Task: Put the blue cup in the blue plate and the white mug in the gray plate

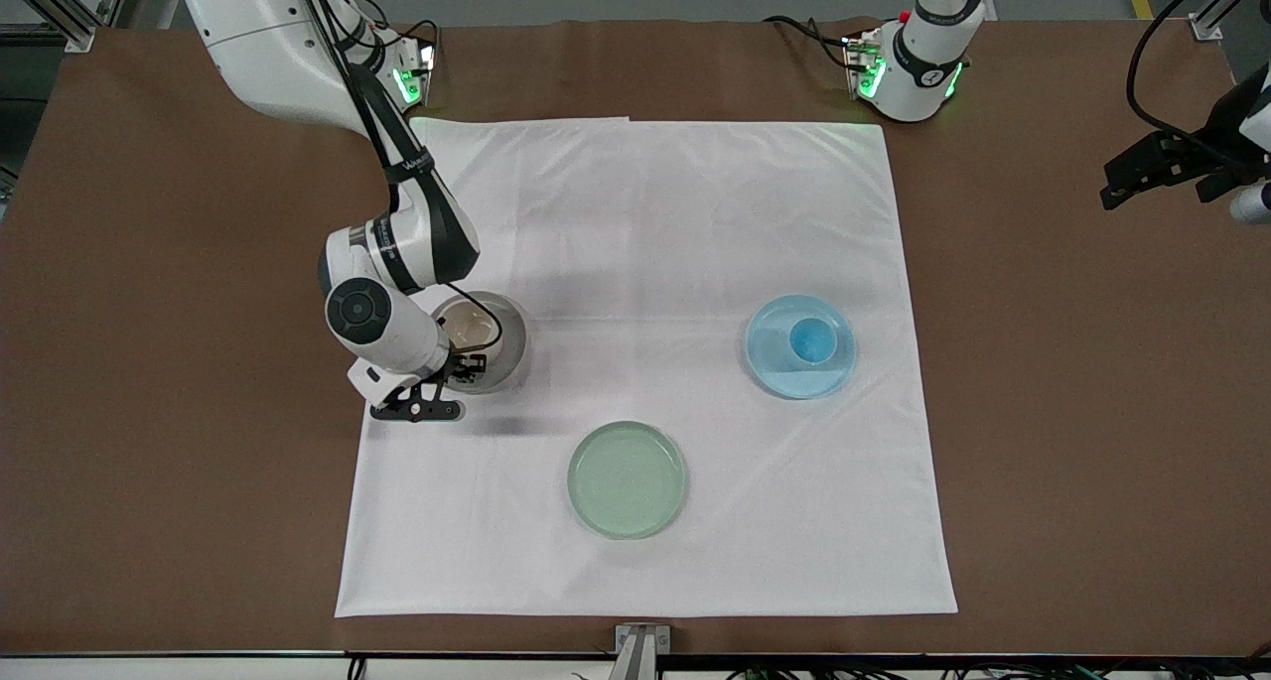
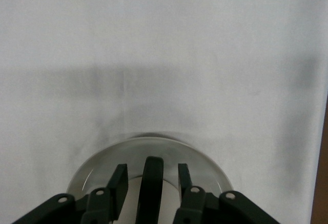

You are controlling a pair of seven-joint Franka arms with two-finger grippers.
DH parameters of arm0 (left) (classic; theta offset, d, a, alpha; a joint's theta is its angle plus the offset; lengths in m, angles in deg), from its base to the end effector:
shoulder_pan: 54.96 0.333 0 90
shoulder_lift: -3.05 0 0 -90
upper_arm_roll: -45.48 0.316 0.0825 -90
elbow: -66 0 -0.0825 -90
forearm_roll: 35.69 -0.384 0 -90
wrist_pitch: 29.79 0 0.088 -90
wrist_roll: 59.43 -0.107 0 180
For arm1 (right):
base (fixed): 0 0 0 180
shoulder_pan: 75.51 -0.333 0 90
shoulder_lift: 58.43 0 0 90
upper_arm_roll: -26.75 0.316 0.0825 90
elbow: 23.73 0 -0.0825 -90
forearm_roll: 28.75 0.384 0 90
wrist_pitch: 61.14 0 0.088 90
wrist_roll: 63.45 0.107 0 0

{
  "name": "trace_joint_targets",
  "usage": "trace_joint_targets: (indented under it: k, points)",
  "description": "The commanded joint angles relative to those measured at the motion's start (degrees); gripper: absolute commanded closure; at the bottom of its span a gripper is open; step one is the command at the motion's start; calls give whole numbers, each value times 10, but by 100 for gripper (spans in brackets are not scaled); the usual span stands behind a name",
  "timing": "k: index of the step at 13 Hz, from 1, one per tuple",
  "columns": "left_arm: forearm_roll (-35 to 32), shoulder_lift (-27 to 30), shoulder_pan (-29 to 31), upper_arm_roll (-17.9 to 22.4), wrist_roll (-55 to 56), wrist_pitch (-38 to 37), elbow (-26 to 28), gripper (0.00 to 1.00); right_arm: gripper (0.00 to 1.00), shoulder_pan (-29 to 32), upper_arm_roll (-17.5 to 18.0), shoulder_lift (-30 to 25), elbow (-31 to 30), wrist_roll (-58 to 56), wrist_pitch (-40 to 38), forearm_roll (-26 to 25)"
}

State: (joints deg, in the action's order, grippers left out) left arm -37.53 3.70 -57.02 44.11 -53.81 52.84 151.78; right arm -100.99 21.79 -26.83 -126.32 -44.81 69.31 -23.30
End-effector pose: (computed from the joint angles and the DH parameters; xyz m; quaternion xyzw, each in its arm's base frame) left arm 0.5370 -0.0285 0.6540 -0.9994 -0.0208 0.0205 0.0178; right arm 0.6063 0.2337 0.2391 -0.9994 0.0099 0.0334 0.0012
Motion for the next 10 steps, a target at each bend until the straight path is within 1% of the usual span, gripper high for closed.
trace_joint_targets:
  k: [1,2,4,7,8,10]
  points:
    - [-1,8,0,-2,-7,-5,3,0,1,-1,-2,-70,-8,26,-87,-3]
    - [-1,8,1,-3,-7,-5,3,0,1,3,-4,-99,-4,26,-132,-3]
    - [0,8,3,-3,-7,-5,3,0,0,33,-4,-165,-3,20,-222,-5]
    - [0,11,2,-3,-5,-5,9,0,0,66,-3,-259,-5,18,-340,-33]
    - [0,11,0,-7,-4,-4,12,0,0,87,-3,-284,-5,11,-366,-37]
    - [1,15,1,-16,-4,-4,18,0,0,146,-3,-321,-7,-84,-405,-36]
